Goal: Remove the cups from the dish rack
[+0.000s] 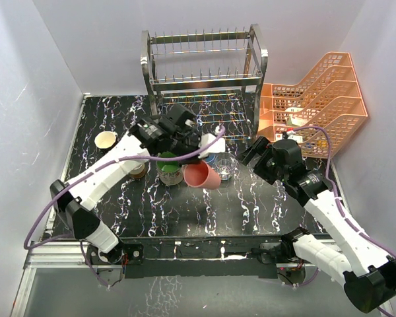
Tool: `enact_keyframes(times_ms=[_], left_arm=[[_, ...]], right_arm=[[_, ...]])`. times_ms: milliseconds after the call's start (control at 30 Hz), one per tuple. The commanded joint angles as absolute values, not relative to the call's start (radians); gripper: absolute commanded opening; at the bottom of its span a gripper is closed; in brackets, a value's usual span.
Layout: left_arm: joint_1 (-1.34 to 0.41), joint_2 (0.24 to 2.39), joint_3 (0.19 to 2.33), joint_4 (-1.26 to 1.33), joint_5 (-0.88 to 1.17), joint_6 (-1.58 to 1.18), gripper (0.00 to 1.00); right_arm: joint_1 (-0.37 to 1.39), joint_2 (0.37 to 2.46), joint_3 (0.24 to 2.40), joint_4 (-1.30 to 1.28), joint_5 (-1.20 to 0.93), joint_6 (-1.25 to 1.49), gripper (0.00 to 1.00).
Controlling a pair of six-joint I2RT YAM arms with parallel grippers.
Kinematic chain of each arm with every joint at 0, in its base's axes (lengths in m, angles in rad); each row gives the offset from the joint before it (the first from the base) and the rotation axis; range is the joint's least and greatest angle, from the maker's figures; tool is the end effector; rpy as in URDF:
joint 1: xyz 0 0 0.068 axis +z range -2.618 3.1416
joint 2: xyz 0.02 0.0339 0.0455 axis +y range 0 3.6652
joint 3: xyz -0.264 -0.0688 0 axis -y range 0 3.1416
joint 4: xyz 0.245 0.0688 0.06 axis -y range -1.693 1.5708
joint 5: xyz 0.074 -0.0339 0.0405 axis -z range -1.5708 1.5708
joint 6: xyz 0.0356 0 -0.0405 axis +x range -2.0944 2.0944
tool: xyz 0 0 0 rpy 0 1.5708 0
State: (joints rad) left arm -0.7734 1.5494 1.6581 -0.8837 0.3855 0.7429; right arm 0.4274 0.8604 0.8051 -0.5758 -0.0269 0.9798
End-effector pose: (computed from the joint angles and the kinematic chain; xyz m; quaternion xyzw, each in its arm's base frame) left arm 0.2252 -0.2386 0.3888 0.6760 0.6060 -0.1824 0.3776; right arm 0.1673 0.0772 0.2953 0.2373 0.8594 0.3020 0.3374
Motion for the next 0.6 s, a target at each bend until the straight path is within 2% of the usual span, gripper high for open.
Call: enact_keyframes(times_ms=[0, 200, 467, 500, 567], left_arm=[[-0.842, 1.581, 1.622, -1.021, 0.361, 0.757, 0.0], [-0.89, 1.605, 1.446, -0.88, 0.176, 0.683, 0.0], [-0.904, 1.67, 1.391, -0.84, 0.136, 0.661, 0.0], [-0.904, 1.674, 1.398, -0.842, 0.134, 0.658, 0.06], [-0.904, 1.676, 1.419, -0.85, 0.14, 0.652, 0.38]], right_arm=[[0.412, 0.864, 0.918, -0.671, 0.146, 0.849, 0.98], [0.398, 0.854, 0.923, -0.686, 0.209, 0.801, 0.98], [0.392, 0.845, 0.89, -0.689, 0.252, 0.801, 0.98], [0.392, 0.85, 0.89, -0.689, 0.262, 0.797, 0.98], [0.391, 0.855, 0.89, -0.682, 0.281, 0.782, 0.98]])
